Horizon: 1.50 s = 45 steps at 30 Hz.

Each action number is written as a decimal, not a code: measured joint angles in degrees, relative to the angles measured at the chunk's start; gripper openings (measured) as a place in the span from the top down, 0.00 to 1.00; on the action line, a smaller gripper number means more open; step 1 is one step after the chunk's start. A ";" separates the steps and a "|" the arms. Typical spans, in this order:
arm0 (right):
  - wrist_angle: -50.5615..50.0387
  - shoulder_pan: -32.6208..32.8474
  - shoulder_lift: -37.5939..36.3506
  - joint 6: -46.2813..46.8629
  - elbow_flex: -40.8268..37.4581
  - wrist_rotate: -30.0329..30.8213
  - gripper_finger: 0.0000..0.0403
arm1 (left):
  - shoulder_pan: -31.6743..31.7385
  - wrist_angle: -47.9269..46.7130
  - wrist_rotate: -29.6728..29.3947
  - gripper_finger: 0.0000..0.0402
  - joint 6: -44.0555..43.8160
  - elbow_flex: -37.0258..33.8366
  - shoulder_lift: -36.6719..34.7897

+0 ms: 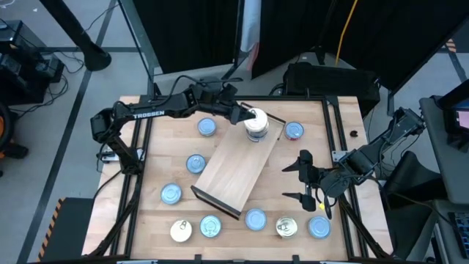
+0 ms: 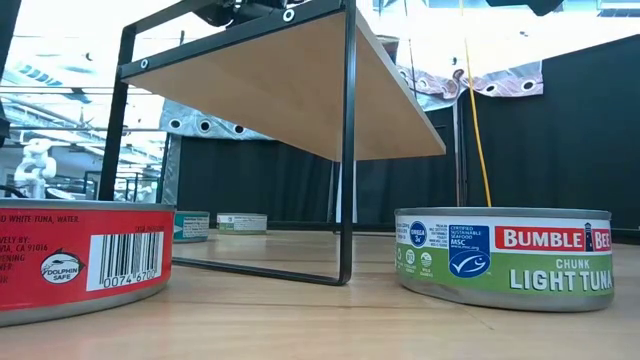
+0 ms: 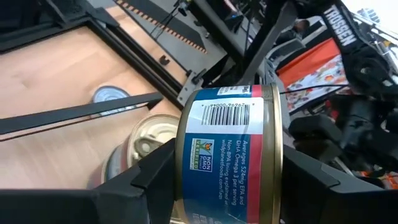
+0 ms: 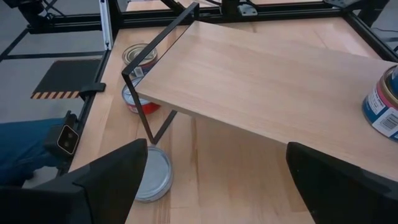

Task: Stack canned seafood by type on shelf
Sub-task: Stack the blue tuna can on top of the blue tuna can on the shelf

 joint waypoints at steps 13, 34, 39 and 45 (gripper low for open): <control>0.00 0.00 0.00 0.00 0.00 0.00 0.06 | 0.00 0.27 -3.67 0.45 1.11 0.00 -0.02; 0.00 0.00 0.00 -0.02 0.00 0.00 0.06 | -0.81 4.13 -5.88 0.44 0.44 0.07 2.30; 0.00 0.00 0.00 -0.02 0.00 0.00 0.06 | -0.81 5.46 -5.60 0.44 0.28 0.09 2.99; 0.00 0.00 0.00 -0.02 0.00 0.00 0.06 | -0.81 6.95 -7.16 0.44 0.50 0.04 3.17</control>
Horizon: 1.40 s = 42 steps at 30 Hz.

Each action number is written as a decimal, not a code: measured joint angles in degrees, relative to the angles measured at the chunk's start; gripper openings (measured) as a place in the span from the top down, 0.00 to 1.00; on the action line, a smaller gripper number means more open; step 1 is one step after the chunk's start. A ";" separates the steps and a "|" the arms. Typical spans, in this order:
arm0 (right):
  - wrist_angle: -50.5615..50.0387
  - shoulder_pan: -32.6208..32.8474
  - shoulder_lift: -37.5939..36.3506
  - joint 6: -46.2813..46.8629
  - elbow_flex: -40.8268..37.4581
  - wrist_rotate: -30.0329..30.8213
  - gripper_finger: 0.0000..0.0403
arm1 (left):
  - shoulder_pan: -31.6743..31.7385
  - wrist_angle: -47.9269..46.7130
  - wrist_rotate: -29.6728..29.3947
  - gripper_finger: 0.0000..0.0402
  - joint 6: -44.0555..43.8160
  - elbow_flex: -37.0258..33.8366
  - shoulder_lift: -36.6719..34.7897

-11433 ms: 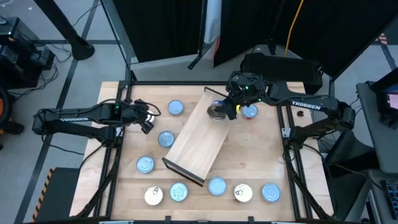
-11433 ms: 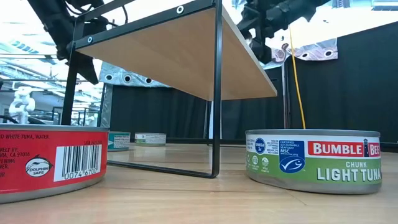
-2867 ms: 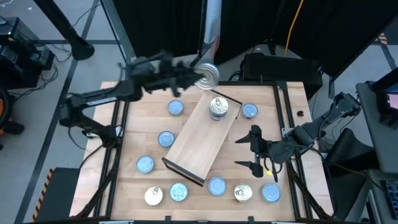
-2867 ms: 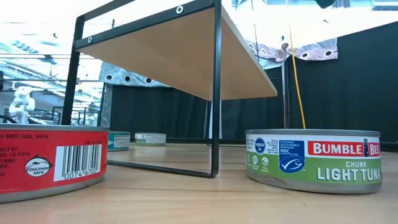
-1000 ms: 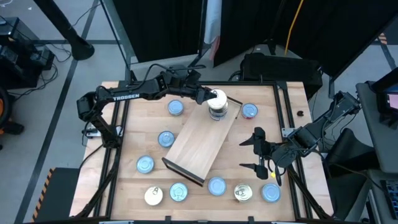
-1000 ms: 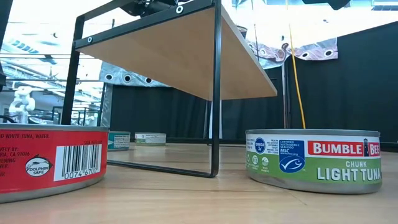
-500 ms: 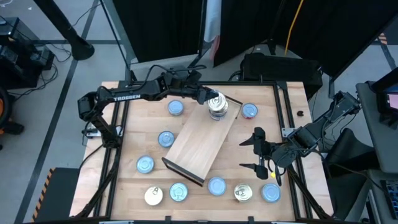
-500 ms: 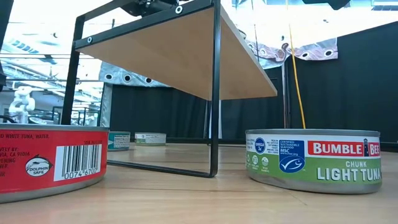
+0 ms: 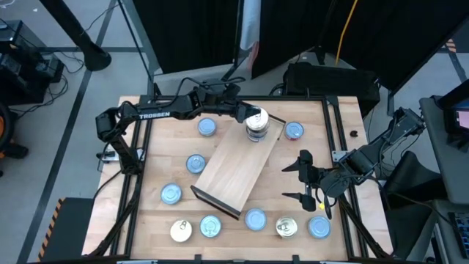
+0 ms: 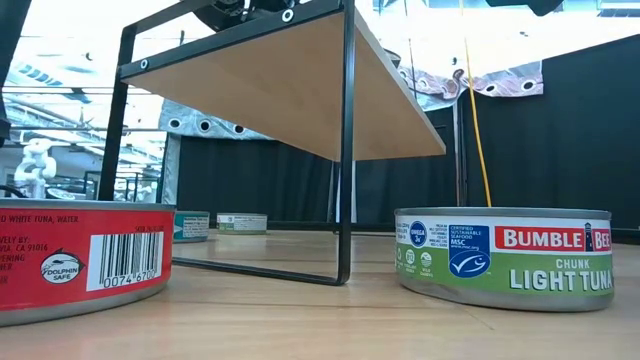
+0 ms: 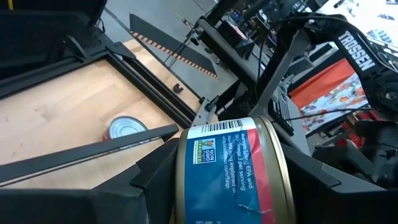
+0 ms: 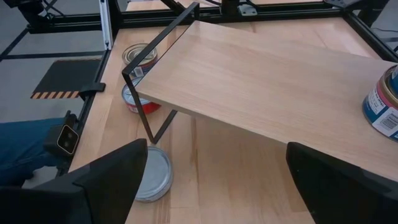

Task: Stack canned seafood by type on shelf
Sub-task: Stack the blue tuna can on top of the blue tuna can on the shelf, then put the red tuna can on the shelf

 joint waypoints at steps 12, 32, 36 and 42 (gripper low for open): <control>0.02 0.00 0.02 0.07 0.00 0.00 0.06 | -0.35 0.68 -0.45 0.40 0.43 -0.02 0.85; -0.01 0.00 0.02 0.23 0.00 0.00 0.06 | -0.37 1.04 -0.50 0.25 3.13 -0.04 0.70; -0.36 0.00 0.02 0.66 0.00 1.27 0.06 | 0.05 -0.81 -0.16 0.25 6.01 -0.09 -2.71; -5.34 -0.02 0.02 5.22 0.00 6.70 0.06 | 0.39 -10.01 -0.25 0.25 13.49 -0.09 -12.86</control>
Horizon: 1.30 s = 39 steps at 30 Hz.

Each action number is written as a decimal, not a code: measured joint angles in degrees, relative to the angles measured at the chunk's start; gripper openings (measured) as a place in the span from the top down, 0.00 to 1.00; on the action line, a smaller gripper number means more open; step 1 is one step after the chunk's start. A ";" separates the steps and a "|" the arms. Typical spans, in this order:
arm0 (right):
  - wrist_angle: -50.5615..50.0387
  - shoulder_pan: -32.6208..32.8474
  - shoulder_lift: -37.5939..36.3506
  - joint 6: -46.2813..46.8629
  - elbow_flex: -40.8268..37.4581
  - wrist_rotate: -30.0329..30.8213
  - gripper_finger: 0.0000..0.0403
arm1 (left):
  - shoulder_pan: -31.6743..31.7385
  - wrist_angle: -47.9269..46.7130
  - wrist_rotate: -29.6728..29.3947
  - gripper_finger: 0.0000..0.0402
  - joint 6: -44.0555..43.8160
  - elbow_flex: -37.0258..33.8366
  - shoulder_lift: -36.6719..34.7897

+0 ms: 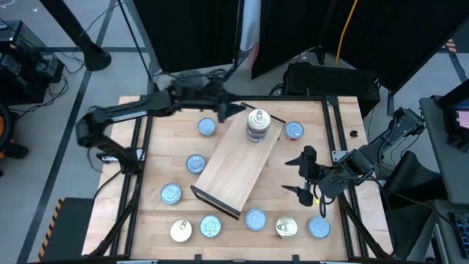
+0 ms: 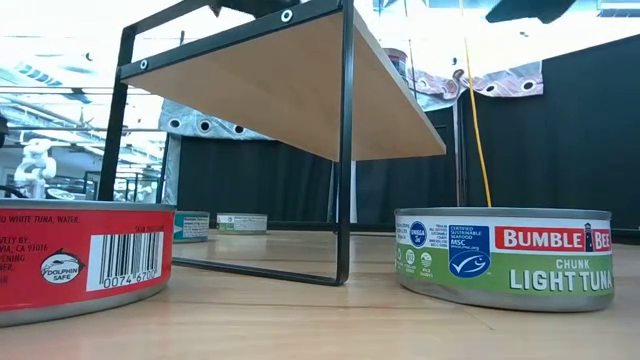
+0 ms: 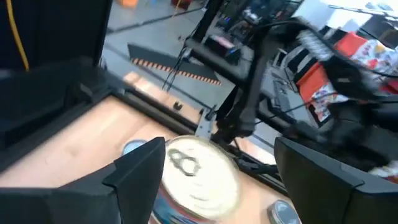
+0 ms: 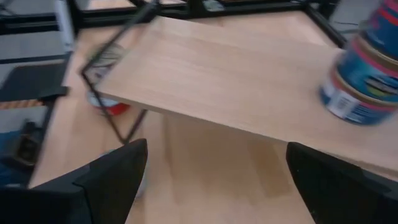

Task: Stack canned seafood by type on shelf
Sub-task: Put the red tuna can on the shelf

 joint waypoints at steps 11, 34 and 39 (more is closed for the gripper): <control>-5.19 0.00 0.00 5.23 -0.02 3.84 0.06 | -9.41 -19.98 -5.85 0.30 12.26 -1.97 -17.13; -17.88 -6.14 -7.05 4.19 -0.02 9.10 0.06 | -26.08 -17.72 -28.41 0.94 11.58 -25.80 -31.02; -17.92 -7.21 -7.00 1.94 -0.02 9.35 0.11 | -27.31 -14.11 -30.44 0.96 12.08 -29.22 -32.61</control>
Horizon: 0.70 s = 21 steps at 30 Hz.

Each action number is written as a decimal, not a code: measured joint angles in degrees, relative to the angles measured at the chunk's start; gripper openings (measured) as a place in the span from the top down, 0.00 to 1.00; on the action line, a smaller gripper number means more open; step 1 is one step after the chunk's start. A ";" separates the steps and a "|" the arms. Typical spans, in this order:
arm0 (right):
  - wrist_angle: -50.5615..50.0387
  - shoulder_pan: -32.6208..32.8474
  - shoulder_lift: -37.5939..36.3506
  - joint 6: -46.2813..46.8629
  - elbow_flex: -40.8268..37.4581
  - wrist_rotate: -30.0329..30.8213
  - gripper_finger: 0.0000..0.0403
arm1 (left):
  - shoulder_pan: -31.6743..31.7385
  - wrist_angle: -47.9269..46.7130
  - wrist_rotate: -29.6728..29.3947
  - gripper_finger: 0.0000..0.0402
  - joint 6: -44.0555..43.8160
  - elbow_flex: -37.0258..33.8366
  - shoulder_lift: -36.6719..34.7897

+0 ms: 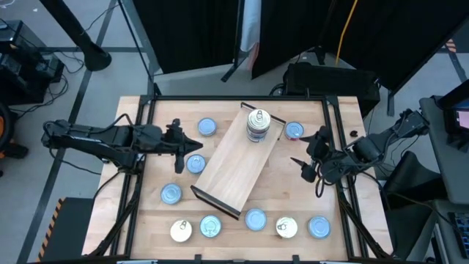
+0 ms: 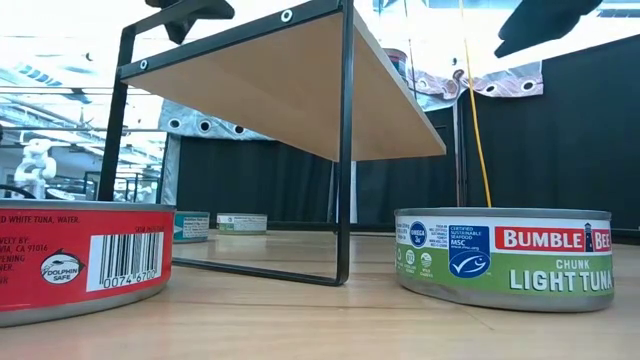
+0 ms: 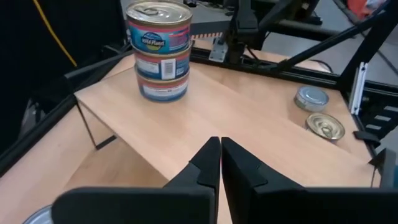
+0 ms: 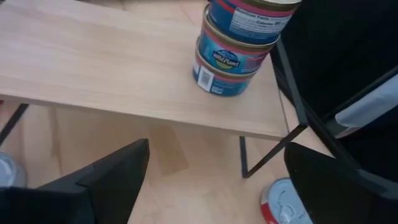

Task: Stack canned seafood by type on shelf
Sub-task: Put the red tuna can on the shelf

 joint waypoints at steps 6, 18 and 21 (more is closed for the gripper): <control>0.32 -3.24 -0.06 -2.76 0.00 0.32 0.37 | -0.12 -0.53 -2.57 0.96 -0.09 -0.22 -0.17; -0.90 -14.05 -0.22 3.67 -7.04 4.53 0.92 | -2.85 -2.33 -9.06 0.96 -3.94 -0.22 -0.17; -1.27 -17.10 -0.30 4.19 -10.12 0.64 0.99 | -3.29 -2.48 -9.12 0.96 -1.96 -0.22 -0.15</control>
